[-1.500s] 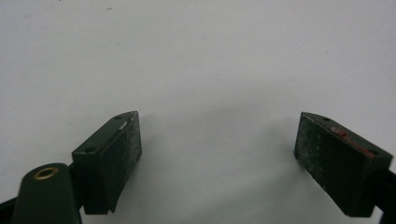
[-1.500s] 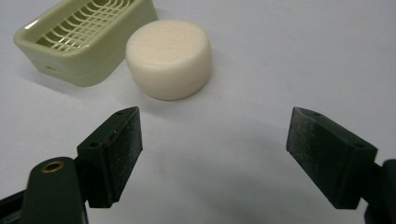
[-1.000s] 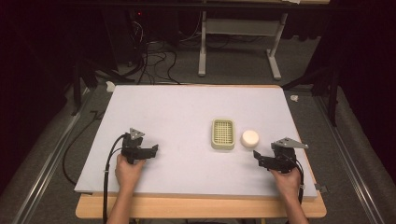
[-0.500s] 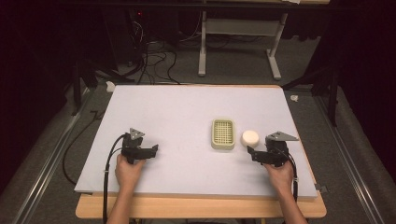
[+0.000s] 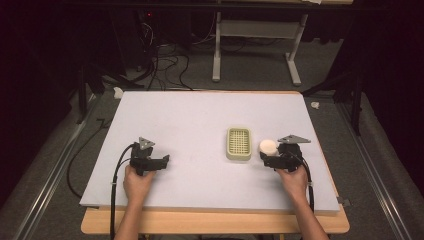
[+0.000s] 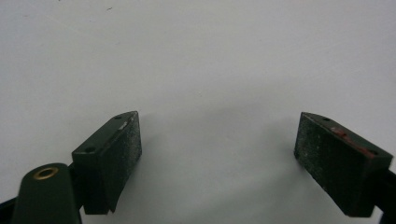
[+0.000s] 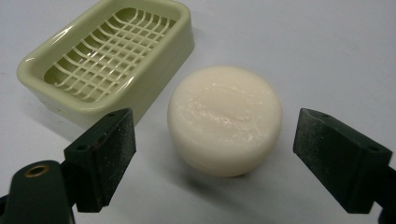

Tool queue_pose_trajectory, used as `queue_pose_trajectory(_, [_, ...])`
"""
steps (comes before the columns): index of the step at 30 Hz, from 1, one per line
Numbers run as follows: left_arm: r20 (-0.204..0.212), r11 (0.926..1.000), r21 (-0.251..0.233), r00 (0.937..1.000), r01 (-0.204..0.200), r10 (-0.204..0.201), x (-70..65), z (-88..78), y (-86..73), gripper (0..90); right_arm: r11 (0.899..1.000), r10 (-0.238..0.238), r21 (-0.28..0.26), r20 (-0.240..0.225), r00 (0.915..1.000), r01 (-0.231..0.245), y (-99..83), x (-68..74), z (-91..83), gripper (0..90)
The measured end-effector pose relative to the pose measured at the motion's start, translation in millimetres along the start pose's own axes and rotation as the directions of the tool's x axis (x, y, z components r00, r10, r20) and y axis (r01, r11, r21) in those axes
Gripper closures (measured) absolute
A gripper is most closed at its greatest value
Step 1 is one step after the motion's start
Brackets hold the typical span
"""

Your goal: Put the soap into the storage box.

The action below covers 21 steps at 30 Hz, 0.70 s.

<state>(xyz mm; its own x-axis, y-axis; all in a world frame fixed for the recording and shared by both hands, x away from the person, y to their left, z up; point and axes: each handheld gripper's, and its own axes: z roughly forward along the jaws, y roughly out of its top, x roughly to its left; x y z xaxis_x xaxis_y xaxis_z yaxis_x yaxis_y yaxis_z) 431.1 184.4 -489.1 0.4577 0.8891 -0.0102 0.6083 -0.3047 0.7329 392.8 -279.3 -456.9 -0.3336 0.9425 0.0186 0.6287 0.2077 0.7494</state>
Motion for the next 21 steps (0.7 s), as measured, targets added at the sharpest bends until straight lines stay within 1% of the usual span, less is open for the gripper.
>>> queue_pose_trajectory(3, [-0.001, 1.0, -0.001, 1.0, 0.0, 0.0, -0.2, 0.0, -0.1, 15.4, 1.0, 0.003, -0.007, 0.012, 0.9999, -0.003, 2.2, 0.2, 4.2, 13.4])
queue_pose_trajectory(5, [0.0, 1.0, 0.0, 1.0, 0.0, 0.0, 0.0, 0.0, 0.0, 15.4, 1.0, 0.002, 0.005, 0.017, 0.9999, -0.003, 2.7, 0.1, 8.8, 13.3])
queue_pose_trajectory(7, [0.0, 1.0, -0.001, 1.0, -0.001, 0.001, -0.1, 0.0, -0.1, 15.4, 0.999, 0.015, 0.028, 0.017, 0.9997, -0.016, 3.8, -1.5, 13.1, 12.9])
queue_pose_trajectory(14, [0.0, 1.0, -0.002, 1.0, -0.001, 0.001, -0.2, 0.0, -0.1, 15.5, 0.999, 0.018, 0.031, 0.034, 0.9993, -0.019, 9.6, 0.6, 22.3, 12.8])
queue_pose_trajectory(16, [-0.001, 1.0, -0.002, 1.0, -0.002, 0.002, -0.2, 0.0, -0.1, 15.5, 0.999, 0.016, 0.041, 0.043, 0.9989, -0.018, 10.2, 1.1, 25.9, 12.8])
queue_pose_trajectory(18, [-0.001, 1.0, -0.004, 1.0, -0.003, 0.003, -0.4, 0.0, -0.2, 15.6, 0.998, 0.025, 0.051, 0.049, 0.9985, -0.028, 10.4, 1.8, 29.8, 13.1])
queue_pose_trajectory(21, [-0.001, 1.0, -0.003, 1.0, -0.003, 0.003, -0.3, 0.1, -0.1, 15.6, 0.998, 0.028, 0.052, 0.056, 0.998, -0.031, 10.2, 2.8, 34.3, 13.8])
